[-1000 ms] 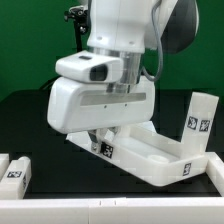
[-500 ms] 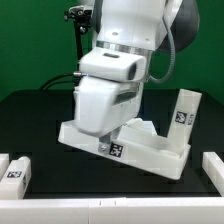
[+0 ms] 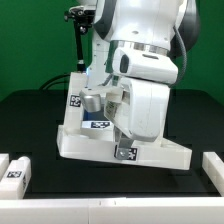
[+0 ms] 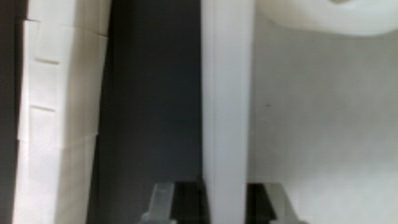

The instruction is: Assemble desk

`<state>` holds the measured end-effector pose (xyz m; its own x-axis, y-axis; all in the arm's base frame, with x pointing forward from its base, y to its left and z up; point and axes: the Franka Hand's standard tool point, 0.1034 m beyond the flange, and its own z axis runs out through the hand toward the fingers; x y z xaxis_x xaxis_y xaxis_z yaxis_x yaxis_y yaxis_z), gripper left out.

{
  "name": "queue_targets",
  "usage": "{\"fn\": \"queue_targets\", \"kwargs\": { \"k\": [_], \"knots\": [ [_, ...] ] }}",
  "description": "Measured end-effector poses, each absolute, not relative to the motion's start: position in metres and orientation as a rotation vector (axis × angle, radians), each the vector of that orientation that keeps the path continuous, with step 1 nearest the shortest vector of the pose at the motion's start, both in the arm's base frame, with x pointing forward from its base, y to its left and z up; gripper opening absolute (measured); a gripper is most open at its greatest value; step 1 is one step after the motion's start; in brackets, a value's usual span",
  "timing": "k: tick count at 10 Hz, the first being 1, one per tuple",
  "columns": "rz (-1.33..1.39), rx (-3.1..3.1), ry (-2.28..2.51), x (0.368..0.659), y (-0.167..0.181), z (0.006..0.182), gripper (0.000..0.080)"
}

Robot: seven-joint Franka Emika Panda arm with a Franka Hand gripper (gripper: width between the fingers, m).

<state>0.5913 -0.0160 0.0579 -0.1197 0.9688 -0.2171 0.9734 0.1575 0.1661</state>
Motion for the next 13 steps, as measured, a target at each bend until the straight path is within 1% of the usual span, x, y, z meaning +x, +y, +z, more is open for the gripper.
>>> {"fn": "queue_targets", "kwargs": {
  "k": [2,3,5,7,11,13],
  "knots": [
    [-0.036,1.931,2.127,0.592,-0.015,0.056,0.0057],
    [-0.055,1.993,2.079,0.604,-0.008,0.057,0.0057],
    [-0.016,2.090,1.964,0.638,0.018,0.056,0.0057],
    [0.006,2.075,1.969,0.632,0.016,0.048,0.0057],
    [0.001,2.080,1.966,0.631,0.015,0.046,0.0057],
    [-0.006,2.077,1.965,0.636,0.014,0.038,0.0057]
  ]
}}
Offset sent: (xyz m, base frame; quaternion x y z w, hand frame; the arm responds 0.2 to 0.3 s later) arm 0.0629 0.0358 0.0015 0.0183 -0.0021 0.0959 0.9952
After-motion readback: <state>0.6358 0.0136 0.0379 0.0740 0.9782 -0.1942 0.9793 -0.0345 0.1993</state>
